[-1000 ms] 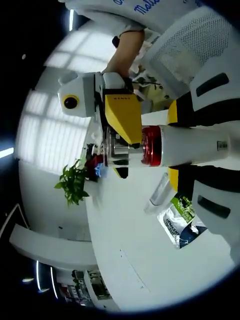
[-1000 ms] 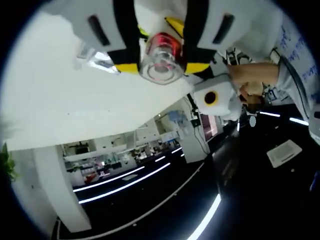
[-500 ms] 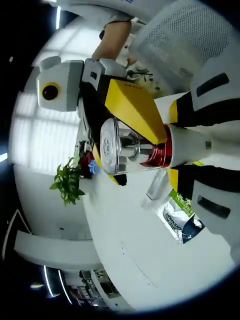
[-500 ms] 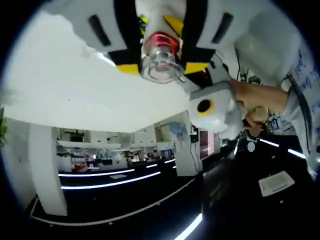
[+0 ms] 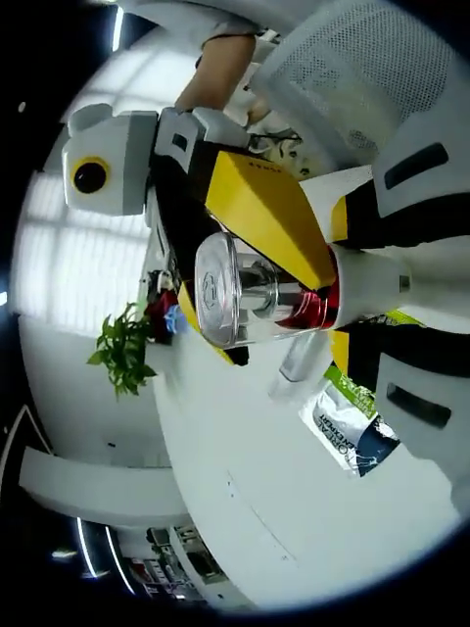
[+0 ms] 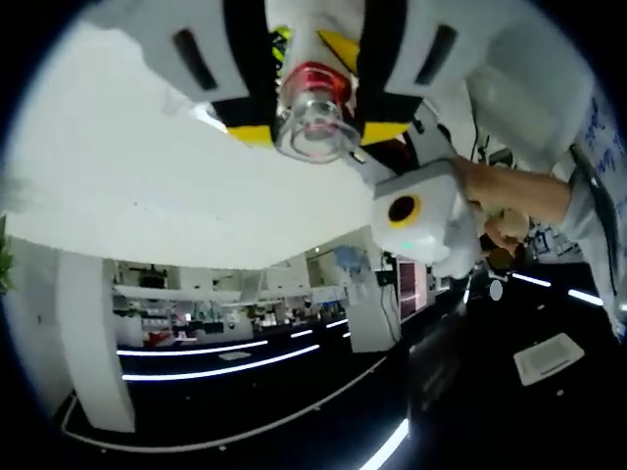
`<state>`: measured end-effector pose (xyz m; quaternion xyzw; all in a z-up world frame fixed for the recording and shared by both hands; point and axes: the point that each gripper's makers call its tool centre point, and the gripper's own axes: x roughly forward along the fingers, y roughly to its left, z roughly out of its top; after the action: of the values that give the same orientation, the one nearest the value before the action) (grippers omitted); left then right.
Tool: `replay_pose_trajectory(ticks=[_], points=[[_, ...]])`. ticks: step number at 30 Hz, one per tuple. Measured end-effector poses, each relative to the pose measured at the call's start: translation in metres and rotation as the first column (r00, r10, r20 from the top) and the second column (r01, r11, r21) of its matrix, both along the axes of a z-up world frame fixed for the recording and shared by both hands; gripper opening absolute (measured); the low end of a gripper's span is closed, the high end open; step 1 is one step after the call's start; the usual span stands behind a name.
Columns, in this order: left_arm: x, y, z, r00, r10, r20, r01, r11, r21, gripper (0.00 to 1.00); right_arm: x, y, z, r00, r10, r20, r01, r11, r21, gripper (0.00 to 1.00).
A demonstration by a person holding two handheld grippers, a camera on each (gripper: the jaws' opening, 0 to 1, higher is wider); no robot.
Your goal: Arrange the skincare products in the storage area until every visible bottle or jar stands upright without overlapping.
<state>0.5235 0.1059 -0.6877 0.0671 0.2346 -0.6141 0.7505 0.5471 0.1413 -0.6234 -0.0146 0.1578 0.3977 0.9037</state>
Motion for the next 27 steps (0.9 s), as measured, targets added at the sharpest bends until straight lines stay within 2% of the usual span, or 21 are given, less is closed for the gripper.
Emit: replay_pose_trajectory(ticks=[6, 10, 20, 27], points=[[0.015, -0.001, -0.001, 0.999, 0.015, 0.037, -0.016, 1.000, 0.022, 0.25, 0.015, -0.001, 0.000, 1.000, -0.002, 0.019, 0.003, 1.000, -0.020, 0.30], [0.023, -0.004, -0.002, 0.995, 0.023, 0.099, -0.028, 0.998, 0.055, 0.25, 0.015, -0.004, 0.000, 0.999, -0.007, 0.041, 0.009, 0.999, -0.040, 0.30], [0.020, -0.011, -0.002, 0.987, -0.009, 0.160, -0.003, 0.997, 0.075, 0.26, 0.006, -0.012, -0.002, 0.997, -0.018, 0.072, 0.025, 0.994, -0.106, 0.30], [0.011, -0.013, -0.002, 0.987, -0.048, 0.152, 0.037, 0.997, 0.071, 0.26, 0.001, -0.017, -0.002, 0.996, -0.053, 0.071, 0.061, 0.992, -0.112, 0.31]])
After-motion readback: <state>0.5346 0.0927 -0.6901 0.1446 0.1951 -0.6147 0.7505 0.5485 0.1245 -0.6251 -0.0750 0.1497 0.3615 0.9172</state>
